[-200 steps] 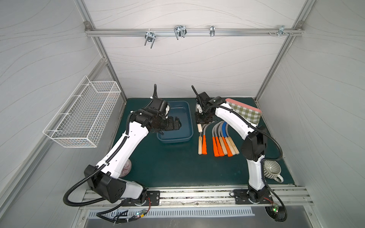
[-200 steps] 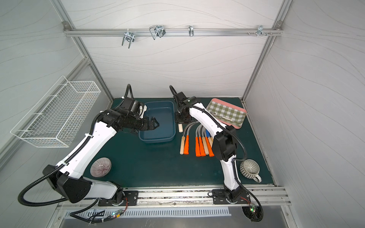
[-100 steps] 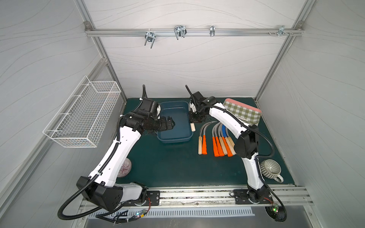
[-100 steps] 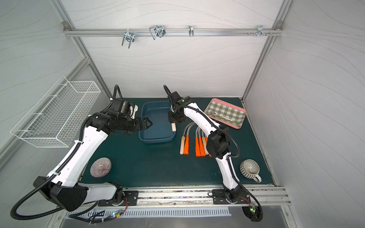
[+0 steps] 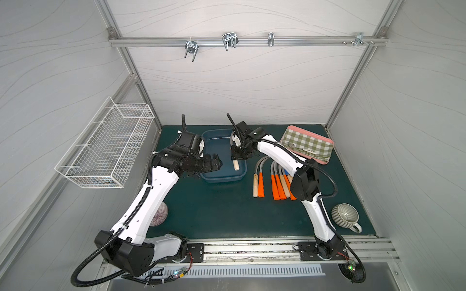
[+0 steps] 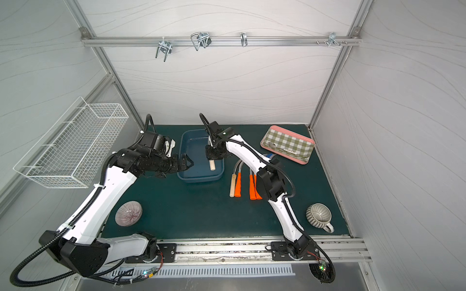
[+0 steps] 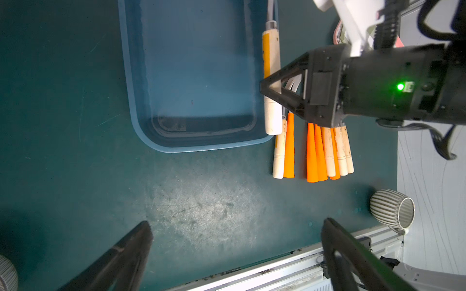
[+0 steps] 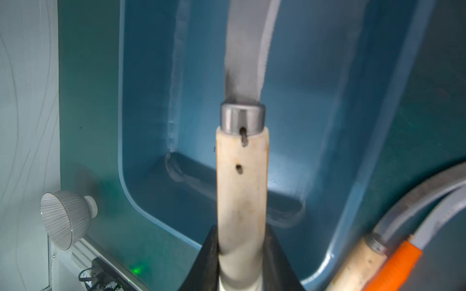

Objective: Put small sickles into storage boxes
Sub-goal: Place the sickle in the storage box.

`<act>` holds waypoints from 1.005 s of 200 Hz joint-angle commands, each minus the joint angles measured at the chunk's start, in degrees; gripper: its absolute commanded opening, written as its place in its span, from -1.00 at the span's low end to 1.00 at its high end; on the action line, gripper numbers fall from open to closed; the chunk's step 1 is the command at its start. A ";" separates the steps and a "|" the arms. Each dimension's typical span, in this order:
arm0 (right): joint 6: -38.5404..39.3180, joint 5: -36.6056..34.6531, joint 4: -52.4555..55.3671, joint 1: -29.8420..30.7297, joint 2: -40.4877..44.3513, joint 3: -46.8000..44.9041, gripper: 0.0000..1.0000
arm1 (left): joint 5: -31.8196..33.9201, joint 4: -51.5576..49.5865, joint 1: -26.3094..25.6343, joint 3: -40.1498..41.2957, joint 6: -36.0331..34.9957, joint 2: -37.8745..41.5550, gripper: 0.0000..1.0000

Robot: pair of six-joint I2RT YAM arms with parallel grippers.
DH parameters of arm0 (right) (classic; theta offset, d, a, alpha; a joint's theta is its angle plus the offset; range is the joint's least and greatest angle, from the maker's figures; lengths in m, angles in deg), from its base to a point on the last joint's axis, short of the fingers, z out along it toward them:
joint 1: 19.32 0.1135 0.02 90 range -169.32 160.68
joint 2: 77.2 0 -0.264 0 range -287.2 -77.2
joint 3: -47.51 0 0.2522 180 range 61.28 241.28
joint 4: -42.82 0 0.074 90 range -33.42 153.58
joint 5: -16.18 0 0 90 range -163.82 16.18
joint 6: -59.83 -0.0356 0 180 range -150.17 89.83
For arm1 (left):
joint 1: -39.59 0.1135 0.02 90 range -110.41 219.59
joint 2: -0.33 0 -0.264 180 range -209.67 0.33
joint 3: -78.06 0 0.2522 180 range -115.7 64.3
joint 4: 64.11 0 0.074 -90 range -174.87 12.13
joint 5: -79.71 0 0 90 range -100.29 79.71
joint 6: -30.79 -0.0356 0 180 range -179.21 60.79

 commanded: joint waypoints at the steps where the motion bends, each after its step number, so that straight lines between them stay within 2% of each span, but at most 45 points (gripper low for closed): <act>1: -0.31 0.13 -1.27 0.66 -2.02 2.07 -1.00 | -0.39 -0.70 0.40 0.21 0.23 1.26 0.99; 139: -0.22 -3.23 -3.47 1.01 -10.12 3.40 -1.00 | -2.26 -1.68 0.66 2.94 -0.39 2.64 0.99; 169: 0.62 -3.68 -3.19 1.00 -12.00 4.63 -0.91 | -2.66 -1.72 0.65 2.96 -0.27 2.76 0.99; 201: 1.13 -4.19 -3.40 0.71 -13.02 5.04 -0.61 | -2.95 -1.78 0.66 3.03 -0.12 2.90 0.99</act>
